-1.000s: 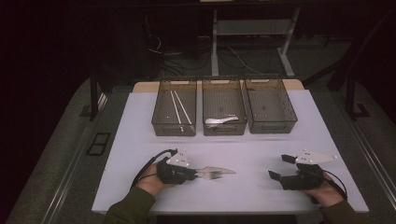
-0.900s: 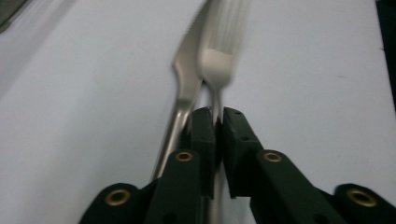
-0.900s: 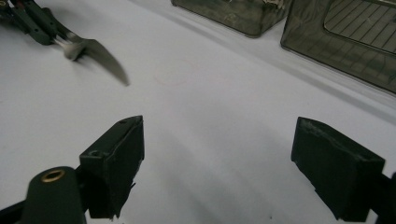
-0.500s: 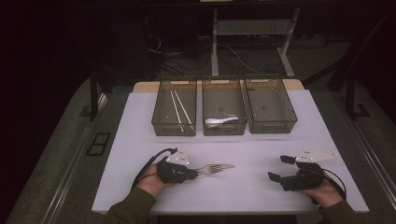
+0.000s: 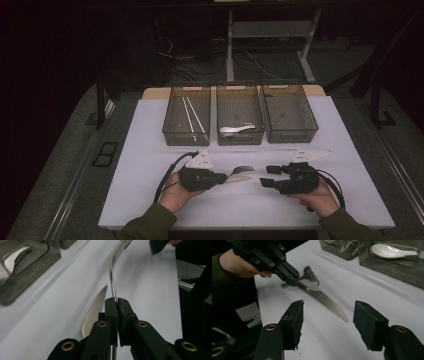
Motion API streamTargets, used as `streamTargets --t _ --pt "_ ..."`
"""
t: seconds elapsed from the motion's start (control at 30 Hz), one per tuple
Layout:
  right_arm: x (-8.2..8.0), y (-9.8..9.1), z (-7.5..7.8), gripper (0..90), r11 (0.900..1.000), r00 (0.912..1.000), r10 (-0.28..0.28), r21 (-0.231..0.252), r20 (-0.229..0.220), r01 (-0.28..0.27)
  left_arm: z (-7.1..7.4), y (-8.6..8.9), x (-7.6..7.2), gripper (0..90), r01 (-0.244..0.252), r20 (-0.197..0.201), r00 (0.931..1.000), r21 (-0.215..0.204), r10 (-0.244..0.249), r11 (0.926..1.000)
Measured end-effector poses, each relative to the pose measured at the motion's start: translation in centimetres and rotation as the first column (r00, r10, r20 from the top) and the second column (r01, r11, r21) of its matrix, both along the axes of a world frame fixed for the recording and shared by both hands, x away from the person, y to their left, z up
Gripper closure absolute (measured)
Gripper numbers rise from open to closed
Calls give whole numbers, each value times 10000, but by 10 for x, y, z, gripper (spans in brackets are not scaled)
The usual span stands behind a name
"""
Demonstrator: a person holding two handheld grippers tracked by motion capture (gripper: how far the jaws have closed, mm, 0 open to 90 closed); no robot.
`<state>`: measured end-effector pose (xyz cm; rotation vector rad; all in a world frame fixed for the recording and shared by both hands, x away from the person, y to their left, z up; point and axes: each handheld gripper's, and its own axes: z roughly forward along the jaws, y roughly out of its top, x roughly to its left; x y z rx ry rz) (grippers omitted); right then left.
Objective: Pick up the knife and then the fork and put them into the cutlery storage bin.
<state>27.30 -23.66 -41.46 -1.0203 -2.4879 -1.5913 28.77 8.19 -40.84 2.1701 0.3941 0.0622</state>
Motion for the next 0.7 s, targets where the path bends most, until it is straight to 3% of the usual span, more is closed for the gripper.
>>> streamTargets --t 0.13,0.2,0.27,0.43,0.7 --pt "9 17 -1 462 9993 9994 327 165 71 -328 -1 -11 2 871 131 -29 9999 31 -131 9999" --pt "11 23 0 493 9990 9988 366 253 336 -375 -1 -12 2 871 141 -86 9999 44 -141 9999" --pt "13 26 2 546 9985 9972 431 321 617 -452 -1 -11 4 871 147 -222 9996 -35 -147 9999" --pt "17 32 4 652 9980 9952 585 177 789 -601 -1 -9 7 871 170 -656 9976 -488 -202 9987" --pt "19 37 8 853 9957 9887 862 227 1225 -896 -1 -8 9 863 196 -875 9958 -677 -255 9975"
